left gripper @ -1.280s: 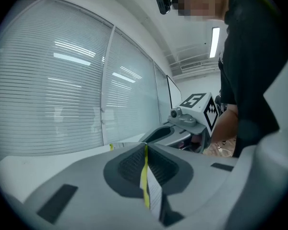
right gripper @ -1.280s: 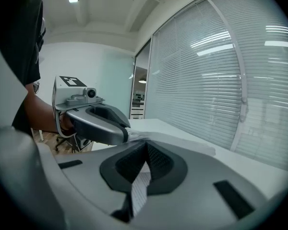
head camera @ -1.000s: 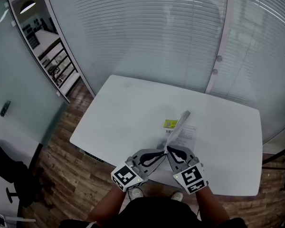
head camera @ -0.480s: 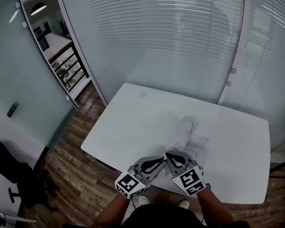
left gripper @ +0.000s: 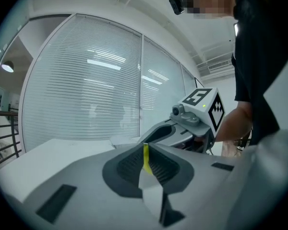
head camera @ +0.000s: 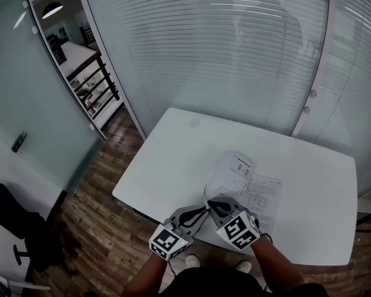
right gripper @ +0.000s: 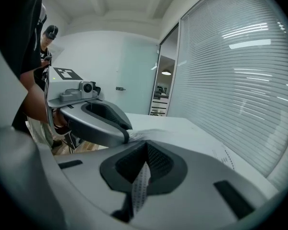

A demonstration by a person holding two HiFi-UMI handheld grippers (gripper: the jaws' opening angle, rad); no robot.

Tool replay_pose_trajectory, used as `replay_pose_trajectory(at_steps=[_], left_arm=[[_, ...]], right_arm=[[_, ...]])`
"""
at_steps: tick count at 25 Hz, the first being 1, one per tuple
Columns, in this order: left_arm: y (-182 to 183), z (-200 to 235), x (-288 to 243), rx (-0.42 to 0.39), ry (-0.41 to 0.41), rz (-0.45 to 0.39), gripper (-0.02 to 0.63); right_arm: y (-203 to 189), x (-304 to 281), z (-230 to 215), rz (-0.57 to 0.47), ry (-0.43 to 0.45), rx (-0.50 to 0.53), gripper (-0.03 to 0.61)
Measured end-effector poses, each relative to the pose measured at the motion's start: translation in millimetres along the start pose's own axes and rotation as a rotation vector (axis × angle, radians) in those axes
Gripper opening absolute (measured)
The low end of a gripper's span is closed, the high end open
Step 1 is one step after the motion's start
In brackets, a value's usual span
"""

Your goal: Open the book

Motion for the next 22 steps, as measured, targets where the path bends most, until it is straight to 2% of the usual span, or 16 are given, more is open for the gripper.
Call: replay_pose_trajectory(at_steps=[7,12,17,20,22], left_arm=[[-20,11,7,-0.022,0.013,0.079,0.048],[-37,17,11,-0.008,0.021,0.135,0.052],[-51,23,21,0.035,0.073,0.131,0.063],[-56,24,28,0.040,0.094,0.121,0.089],[-57,23,34,0.050,0.105,0.110,0.129]], right_arm=[[-5,-30,8,0.102,0.050,0.105,0.006],[-12,-48,15,0.195,0.100,0.171,0.006],[-15,-58,21,0.214,0.121,0.214,0.008],[-15,-60,22,0.218,0.115,0.202,0.008],[-14,-59,24,0.212,0.119,0.181,0.008]])
Point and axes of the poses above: the fingertips, and each gripper's own axes: x backward along the fingers, z to its left, y out of its top, the point moved 10 cm from there along x, backward along the fingers, and after that the axes turned 3 degrees about -x, right-handed, at the moved point
